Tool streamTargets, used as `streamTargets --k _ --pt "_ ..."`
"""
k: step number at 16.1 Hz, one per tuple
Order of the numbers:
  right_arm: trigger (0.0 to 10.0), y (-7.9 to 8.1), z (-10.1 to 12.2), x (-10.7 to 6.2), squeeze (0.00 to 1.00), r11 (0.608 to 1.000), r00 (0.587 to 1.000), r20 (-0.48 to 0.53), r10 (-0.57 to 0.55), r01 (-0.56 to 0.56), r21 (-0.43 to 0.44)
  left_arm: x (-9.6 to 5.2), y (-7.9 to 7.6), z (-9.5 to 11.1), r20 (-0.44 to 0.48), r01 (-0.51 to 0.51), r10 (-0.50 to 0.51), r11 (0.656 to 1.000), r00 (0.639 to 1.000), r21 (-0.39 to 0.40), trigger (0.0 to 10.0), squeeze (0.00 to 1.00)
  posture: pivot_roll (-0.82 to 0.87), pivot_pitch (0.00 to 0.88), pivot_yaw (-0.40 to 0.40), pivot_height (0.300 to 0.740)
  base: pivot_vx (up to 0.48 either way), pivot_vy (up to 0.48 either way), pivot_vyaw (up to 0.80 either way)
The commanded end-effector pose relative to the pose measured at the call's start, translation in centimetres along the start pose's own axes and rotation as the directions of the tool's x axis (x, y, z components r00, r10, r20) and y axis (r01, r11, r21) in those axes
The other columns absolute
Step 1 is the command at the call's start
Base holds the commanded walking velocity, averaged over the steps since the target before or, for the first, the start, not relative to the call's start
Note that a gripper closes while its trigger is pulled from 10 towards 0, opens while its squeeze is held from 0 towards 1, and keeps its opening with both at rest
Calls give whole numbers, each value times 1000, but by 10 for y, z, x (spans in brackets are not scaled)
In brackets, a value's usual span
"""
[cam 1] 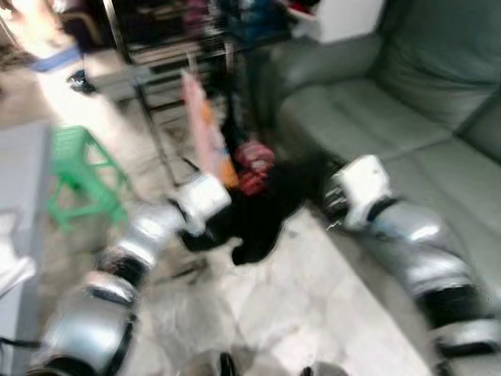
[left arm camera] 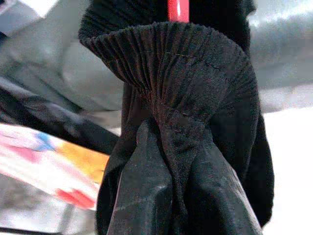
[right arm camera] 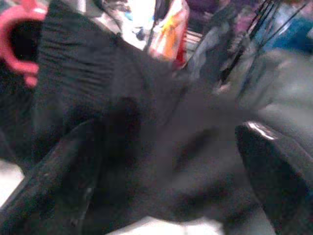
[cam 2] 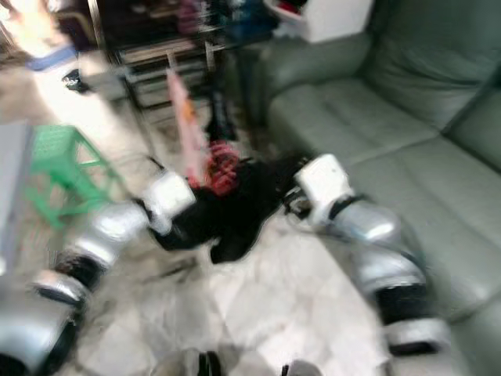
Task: Hang hanger
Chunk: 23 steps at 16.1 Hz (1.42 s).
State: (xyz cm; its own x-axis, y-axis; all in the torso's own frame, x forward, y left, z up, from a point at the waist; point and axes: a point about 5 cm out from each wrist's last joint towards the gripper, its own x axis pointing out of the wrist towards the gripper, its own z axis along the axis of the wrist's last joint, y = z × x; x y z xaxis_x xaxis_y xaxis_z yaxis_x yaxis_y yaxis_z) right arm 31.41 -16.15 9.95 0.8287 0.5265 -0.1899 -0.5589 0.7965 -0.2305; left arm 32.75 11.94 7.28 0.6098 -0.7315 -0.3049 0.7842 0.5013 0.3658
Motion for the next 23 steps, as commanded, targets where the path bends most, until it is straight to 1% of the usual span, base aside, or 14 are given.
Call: streamTargets --k 1,4,5,6,7,9,11,12,13,15,16,18,21,23 --pt "10000 -2 -15 -7 0 994 993 -53 -107 109 31 -15 7 -14 -33 -69 68 997 997 -31 0 0 -87 0 90 740 0 0 0" --pt "10000 1 -27 -7 0 976 973 -83 -215 217 17 -15 0 -17 -23 -58 56 997 998 -55 0 0 -87 0 98 740 0 0 0" --pt "10000 5 -38 -9 0 973 969 -84 -231 232 7 -14 -11 -21 -13 -19 18 998 1000 -56 0 0 -92 0 101 740 0 0 0" --pt "10000 12 -44 -16 0 972 970 -67 -234 235 5 -17 -21 -31 -42 1 -3 999 999 -52 0 0 -99 0 97 740 0 0 0" --pt "10000 17 -50 -21 0 973 970 -78 -231 228 -40 -20 -28 -39 -71 -8 3 997 998 -80 0 0 -101 0 96 740 0 0 0" --pt "10000 26 -57 -25 0 980 977 -99 -189 181 -80 -24 -35 -48 -95 -16 6 994 995 -112 0 0 -115 0 94 740 0 0 0" --pt "10000 39 -60 -31 0 984 995 -91 -48 31 -175 -29 -48 -59 -151 11 -26 995 988 -97 0 0 -128 0 91 740 0 0 0" --pt "10000 41 -60 -32 0 983 996 -86 -14 -1 -182 -29 -50 -60 -152 24 -38 996 988 -89 0 0 -132 0 87 740 0 0 0" --pt "10000 42 -59 -36 0 974 993 -95 68 -87 -207 -28 -51 -59 -159 64 -73 996 985 -63 0 0 -134 0 85 740 0 0 0" --pt "10000 39 -58 -41 0 937 971 -143 192 -225 -268 -28 -51 -59 -189 136 -129 990 974 26 0 0 -144 0 89 740 0 0 0" --pt "10000 34 -60 -41 0 900 948 -194 252 -304 -314 -27 -53 -57 -193 190 -173 979 966 75 0 0 -148 0 94 740 0 0 0" --pt "10000 29 -60 -40 0 875 932 -220 289 -350 -334 -25 -55 -55 -196 221 -198 969 961 107 0 0 -146 0 95 740 0 0 0" --pt "10000 19 -55 -37 0 851 900 -262 348 -421 -315 -23 -57 -50 -177 255 -227 955 958 154 0 0 -145 0 92 740 0 0 0" --pt "10000 15 -57 -36 0 800 835 -330 440 -532 -279 -18 -56 -42 -139 270 -247 943 959 194 0 0 -144 0 90 740 0 0 0"
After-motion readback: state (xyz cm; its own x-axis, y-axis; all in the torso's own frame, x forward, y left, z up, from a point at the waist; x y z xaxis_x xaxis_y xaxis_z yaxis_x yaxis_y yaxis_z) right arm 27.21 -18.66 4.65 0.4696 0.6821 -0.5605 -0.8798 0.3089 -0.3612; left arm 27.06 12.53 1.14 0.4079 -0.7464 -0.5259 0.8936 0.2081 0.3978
